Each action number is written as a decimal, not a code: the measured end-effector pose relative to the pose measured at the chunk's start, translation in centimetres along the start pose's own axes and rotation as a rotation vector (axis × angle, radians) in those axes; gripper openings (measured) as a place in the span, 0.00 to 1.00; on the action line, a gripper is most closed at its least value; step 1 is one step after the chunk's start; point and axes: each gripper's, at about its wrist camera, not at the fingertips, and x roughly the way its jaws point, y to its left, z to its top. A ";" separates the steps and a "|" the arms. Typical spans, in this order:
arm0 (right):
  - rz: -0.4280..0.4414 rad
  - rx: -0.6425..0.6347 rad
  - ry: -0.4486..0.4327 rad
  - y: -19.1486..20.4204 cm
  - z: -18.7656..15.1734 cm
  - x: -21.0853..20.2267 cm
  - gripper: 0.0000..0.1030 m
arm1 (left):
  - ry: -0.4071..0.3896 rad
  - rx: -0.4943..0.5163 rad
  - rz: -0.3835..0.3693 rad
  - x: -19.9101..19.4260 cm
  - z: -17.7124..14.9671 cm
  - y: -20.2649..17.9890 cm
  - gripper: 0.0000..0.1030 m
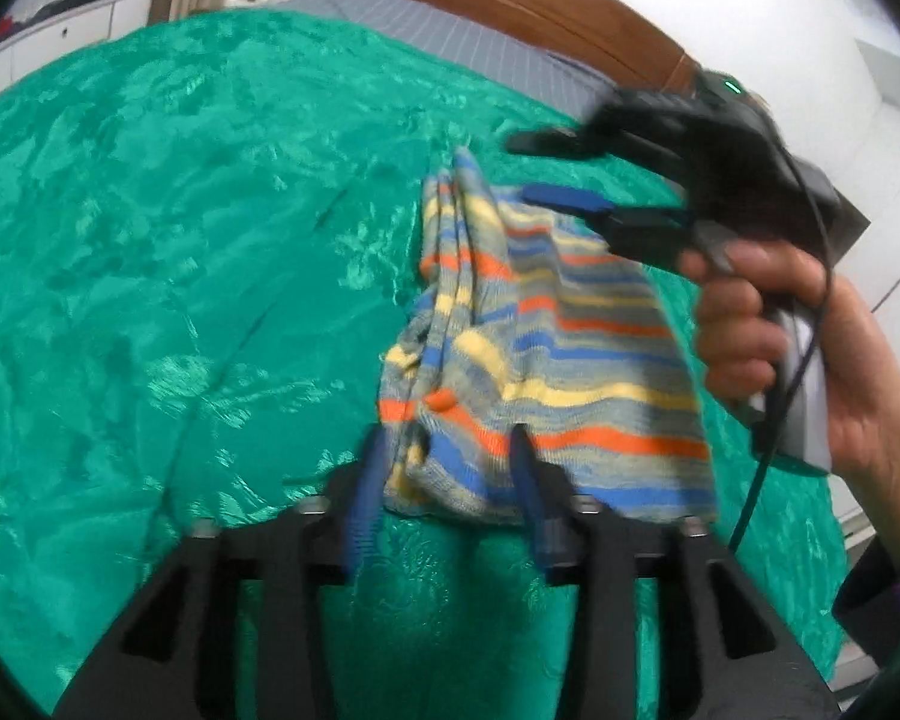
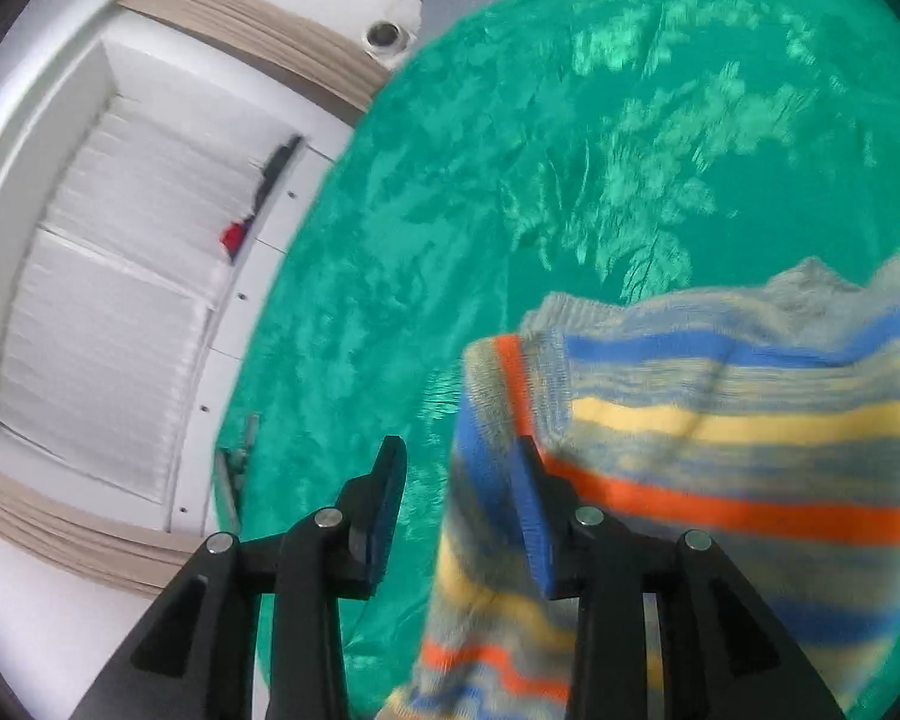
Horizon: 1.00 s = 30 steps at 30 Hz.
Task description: Fold small clothes
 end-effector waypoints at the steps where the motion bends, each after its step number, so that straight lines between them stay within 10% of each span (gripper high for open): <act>1: -0.018 -0.030 -0.013 0.2 -0.3 -1.4 0.35 | -0.013 0.001 -0.011 -0.4 0.2 -0.2 0.57; 7: -0.225 -0.301 -0.033 1.5 -5.3 -8.7 0.35 | 0.007 0.096 0.032 2.8 3.6 -1.9 0.68; 11: -0.230 -0.369 0.014 1.3 -11.2 -9.9 0.35 | 0.065 0.058 0.122 6.4 5.5 -0.6 0.47; 15: -0.302 -0.373 0.095 -1.0 -15.3 -7.1 0.36 | 0.103 0.059 0.136 8.0 5.9 0.0 0.47; 30: -0.606 -0.430 -0.057 3.4 -19.8 -12.8 0.53 | 0.091 0.117 0.202 0.0 1.4 1.5 0.77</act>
